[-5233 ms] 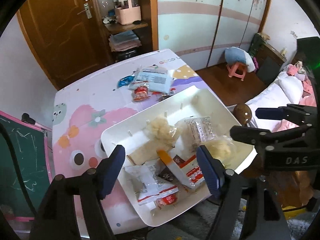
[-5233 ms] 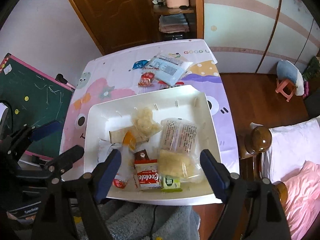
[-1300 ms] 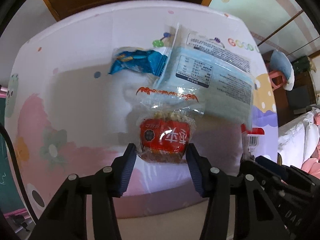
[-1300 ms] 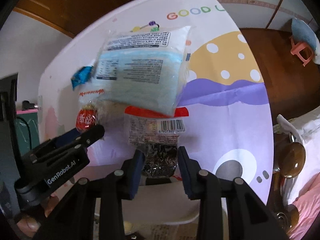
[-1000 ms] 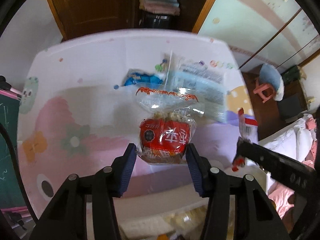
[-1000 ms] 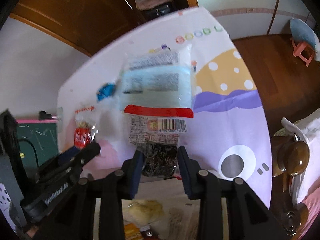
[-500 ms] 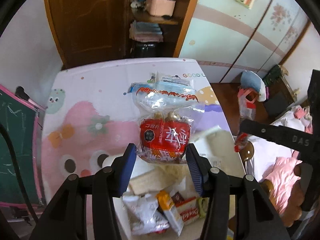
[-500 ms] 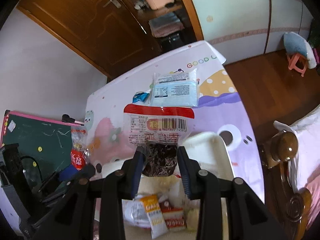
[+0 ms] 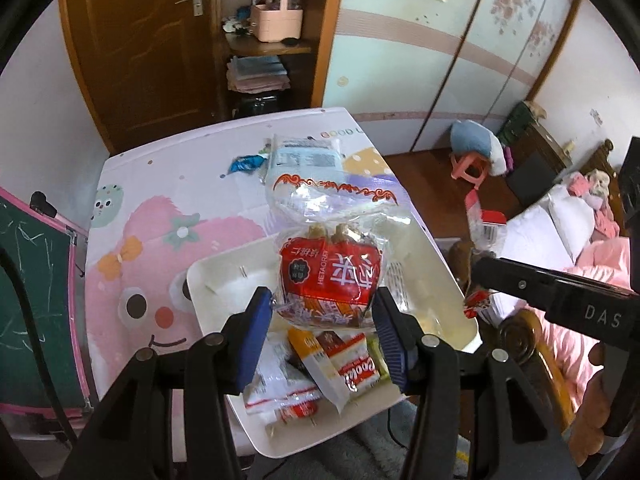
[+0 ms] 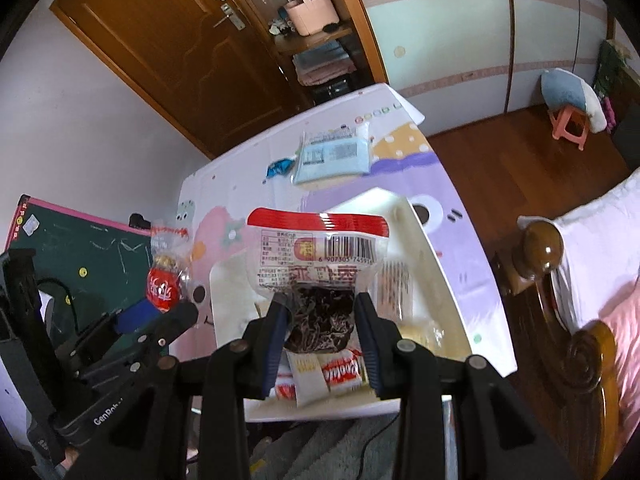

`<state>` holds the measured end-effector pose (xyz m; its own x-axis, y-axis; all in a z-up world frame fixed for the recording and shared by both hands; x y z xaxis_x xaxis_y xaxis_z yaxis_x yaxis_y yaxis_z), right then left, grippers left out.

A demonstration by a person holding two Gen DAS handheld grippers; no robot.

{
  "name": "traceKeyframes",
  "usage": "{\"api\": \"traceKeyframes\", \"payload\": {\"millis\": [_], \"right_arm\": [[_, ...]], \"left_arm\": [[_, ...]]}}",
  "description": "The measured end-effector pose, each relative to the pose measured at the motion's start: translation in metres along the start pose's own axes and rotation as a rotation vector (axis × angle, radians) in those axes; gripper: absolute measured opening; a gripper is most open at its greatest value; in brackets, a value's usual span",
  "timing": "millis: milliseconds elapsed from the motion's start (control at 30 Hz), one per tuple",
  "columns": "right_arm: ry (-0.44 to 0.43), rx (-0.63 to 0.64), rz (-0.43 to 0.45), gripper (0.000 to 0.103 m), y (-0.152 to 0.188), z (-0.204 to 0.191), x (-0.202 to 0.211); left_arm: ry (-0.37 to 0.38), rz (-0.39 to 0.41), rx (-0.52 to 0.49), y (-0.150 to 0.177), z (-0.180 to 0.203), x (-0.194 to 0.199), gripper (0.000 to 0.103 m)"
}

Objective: Organize snacks
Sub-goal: 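Carry both snacks over the white tray and open both grippers to drop them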

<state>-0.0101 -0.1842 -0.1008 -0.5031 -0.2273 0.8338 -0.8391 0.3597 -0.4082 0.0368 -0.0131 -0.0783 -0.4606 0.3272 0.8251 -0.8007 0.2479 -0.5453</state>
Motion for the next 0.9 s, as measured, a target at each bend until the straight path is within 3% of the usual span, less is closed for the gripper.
{"api": "traceKeyframes", "payload": {"millis": [433,900], "right_arm": [[-0.026,0.059,-0.069,0.035,0.005,0.005,0.001],[-0.066,0.104,-0.138,0.038,0.007,0.002,-0.017]], "left_arm": [[-0.117,-0.015,0.003,0.008,0.018,-0.003,0.051],[-0.210,-0.045,0.051,0.021,0.009,-0.006,0.055]]}}
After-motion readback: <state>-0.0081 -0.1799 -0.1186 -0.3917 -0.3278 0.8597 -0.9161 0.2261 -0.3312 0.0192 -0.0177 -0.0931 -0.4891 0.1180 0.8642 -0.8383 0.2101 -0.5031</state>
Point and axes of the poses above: each gripper's, at about its wrist camera, not at the fingertips, and x roughly against the way its jaws point, z to its right, y to its underside, the point moved 4 cm from there along -x, roughly the way its jaws point, and after that the axes turned 5 degrees about z, right-handed, at the moved point
